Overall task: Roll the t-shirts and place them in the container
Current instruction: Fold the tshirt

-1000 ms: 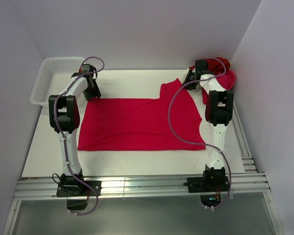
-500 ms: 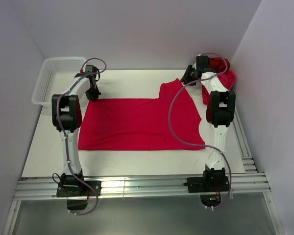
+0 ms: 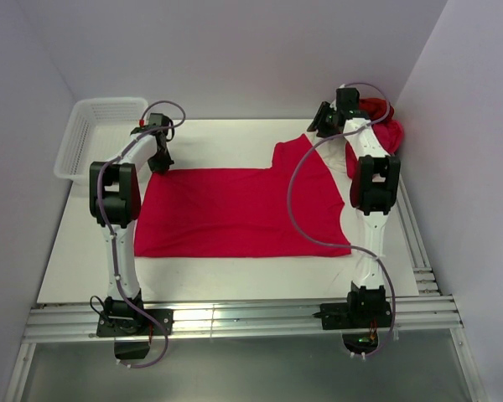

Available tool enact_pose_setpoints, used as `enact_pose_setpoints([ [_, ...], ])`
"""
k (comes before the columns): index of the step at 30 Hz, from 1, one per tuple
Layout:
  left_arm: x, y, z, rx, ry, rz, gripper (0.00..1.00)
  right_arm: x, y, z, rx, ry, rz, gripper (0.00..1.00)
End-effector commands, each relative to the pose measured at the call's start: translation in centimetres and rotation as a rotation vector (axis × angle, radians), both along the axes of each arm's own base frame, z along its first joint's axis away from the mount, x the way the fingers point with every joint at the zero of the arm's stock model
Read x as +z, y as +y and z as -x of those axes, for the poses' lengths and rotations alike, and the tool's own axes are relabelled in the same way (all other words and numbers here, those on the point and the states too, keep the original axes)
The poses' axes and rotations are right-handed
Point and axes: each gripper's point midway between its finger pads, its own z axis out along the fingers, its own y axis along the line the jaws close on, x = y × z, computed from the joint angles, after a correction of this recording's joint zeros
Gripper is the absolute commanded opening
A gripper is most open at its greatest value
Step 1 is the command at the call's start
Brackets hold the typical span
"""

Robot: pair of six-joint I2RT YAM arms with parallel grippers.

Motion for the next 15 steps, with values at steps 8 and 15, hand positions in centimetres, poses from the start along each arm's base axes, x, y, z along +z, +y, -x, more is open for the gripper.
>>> enact_pose_setpoints([
  [8,4.2,0.4,-0.1,0.003,-0.070,-0.039,0.00,-3.0,1.1,-0.6,0.004,0.079,-0.053,0.51],
  [15,5.0,0.2,-0.2,0.008,-0.088,-0.026,0.00,-3.6,1.2,0.0,0.007,0.101,-0.054,0.47],
])
